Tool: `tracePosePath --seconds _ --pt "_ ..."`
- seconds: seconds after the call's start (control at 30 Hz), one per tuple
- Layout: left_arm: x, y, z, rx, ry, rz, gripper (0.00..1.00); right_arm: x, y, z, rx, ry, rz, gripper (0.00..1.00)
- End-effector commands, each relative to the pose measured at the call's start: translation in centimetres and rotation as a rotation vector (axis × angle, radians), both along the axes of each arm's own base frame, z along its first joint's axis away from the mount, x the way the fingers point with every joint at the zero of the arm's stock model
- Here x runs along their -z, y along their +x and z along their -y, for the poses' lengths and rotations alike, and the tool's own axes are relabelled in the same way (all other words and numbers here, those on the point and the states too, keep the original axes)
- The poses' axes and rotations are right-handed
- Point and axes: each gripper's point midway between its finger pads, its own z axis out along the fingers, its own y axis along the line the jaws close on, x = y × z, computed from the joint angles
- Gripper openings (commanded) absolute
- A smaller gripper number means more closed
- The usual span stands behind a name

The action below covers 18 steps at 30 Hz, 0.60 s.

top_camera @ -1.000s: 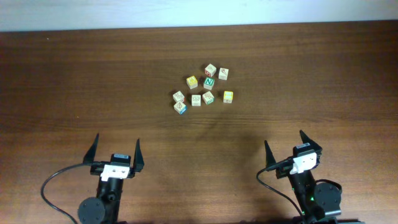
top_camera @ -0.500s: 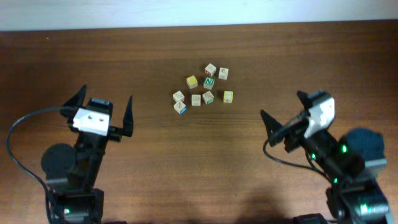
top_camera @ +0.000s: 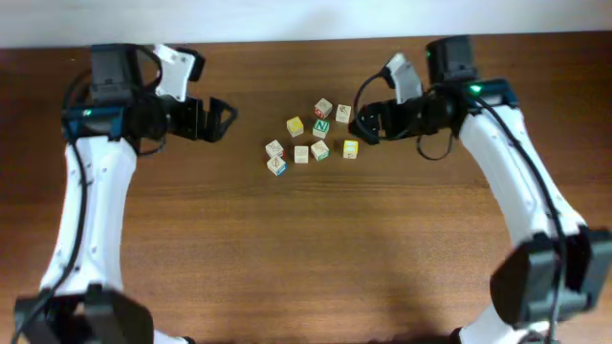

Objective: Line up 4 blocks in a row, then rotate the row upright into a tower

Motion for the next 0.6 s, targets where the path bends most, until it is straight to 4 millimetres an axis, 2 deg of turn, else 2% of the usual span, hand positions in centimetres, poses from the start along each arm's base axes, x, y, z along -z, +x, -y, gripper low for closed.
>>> tracePosePath --seconds 0.0,0.03,0.07,0.13,0.2,0.27,0.3,0.4,0.57 --pt "2.2 1.0 0.0 -0.01 -0.008 -0.056 0.99 2.7 1.8 0.2 0.112 -0.058 -0.057 0.83" --pt "4.0 1.9 -2.9 -0.229 0.075 -0.132 0.99 4.3 3.1 1.6 0.271 -0.181 -0.064 0.82" --pt "4.8 2.1 -4.8 -0.367 0.131 -0.165 0.99 4.9 3.9 1.8 0.351 -0.25 -0.04 0.82" --pt "5.2 2.2 -7.4 -0.551 0.223 -0.175 0.99 6.2 4.8 1.0 0.441 -0.334 -0.006 0.78" --pt "5.2 2.2 -7.6 -0.566 0.233 -0.173 0.99 8.5 4.7 -0.8 0.441 -0.362 -0.028 0.72" --pt "5.2 2.2 -7.7 -0.566 0.233 -0.172 0.99 10.8 4.8 -1.2 0.444 -0.387 -0.054 0.69" --pt "5.2 2.2 -7.7 -0.566 0.233 -0.173 0.99 12.3 4.8 -1.2 0.459 -0.394 -0.084 0.64" --pt "5.2 2.3 -7.6 -0.565 0.232 -0.171 0.99 14.3 5.4 -1.5 0.467 -0.39 -0.097 0.58" --pt "5.2 2.2 -7.7 -0.566 0.233 -0.174 0.99 16.6 4.9 -1.5 0.464 -0.414 -0.139 0.48"
